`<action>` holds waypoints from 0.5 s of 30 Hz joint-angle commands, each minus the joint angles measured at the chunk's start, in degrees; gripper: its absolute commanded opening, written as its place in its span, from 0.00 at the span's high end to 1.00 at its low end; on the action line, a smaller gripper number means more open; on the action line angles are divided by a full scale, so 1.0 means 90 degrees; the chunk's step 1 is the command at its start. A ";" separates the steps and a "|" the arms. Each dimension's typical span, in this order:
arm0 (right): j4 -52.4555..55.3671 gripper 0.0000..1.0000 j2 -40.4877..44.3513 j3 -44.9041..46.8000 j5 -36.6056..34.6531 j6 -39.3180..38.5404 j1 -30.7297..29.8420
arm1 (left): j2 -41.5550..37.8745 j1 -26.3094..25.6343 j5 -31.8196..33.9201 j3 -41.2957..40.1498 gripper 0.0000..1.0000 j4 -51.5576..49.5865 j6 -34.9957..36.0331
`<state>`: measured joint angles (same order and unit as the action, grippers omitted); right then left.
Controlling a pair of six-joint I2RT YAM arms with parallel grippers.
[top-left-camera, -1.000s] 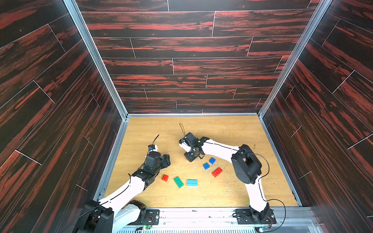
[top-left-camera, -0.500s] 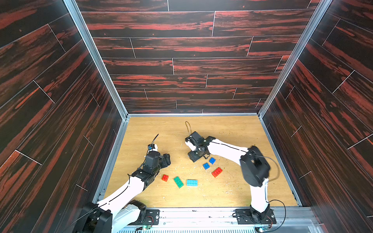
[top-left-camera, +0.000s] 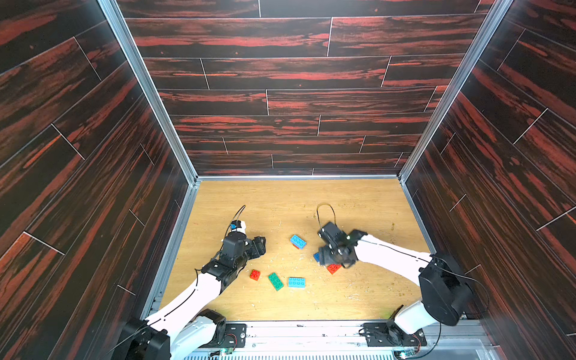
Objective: Assemble a heart with lego
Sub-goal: Pick up the lego brick from the center of the board.
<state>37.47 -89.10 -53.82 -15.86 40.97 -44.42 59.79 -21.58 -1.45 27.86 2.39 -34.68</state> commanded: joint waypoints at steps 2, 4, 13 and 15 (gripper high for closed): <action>-0.0524 0.16 0.0144 0.0348 0.0153 0.1377 -0.0032 | 0.0207 0.0035 -0.0345 0.0444 0.21 -0.0223 0.0336; -0.0640 0.17 -0.0064 0.0347 0.0233 0.1516 -0.0028 | 0.0215 0.0035 -0.0346 0.0479 0.21 -0.0246 0.0383; -0.0645 0.34 -0.0501 0.0284 -0.0251 0.1931 -0.0031 | -0.0090 0.0035 -0.0214 0.0372 0.19 -0.0391 0.0539; -0.0523 0.40 -0.0583 0.0219 -0.0466 0.1818 -0.0025 | -0.0102 0.0028 -0.0181 0.0347 0.19 -0.0378 0.0542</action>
<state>30.92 -93.14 -50.54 -16.51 56.62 -44.51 60.23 -21.58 -3.60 30.98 0.43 -31.05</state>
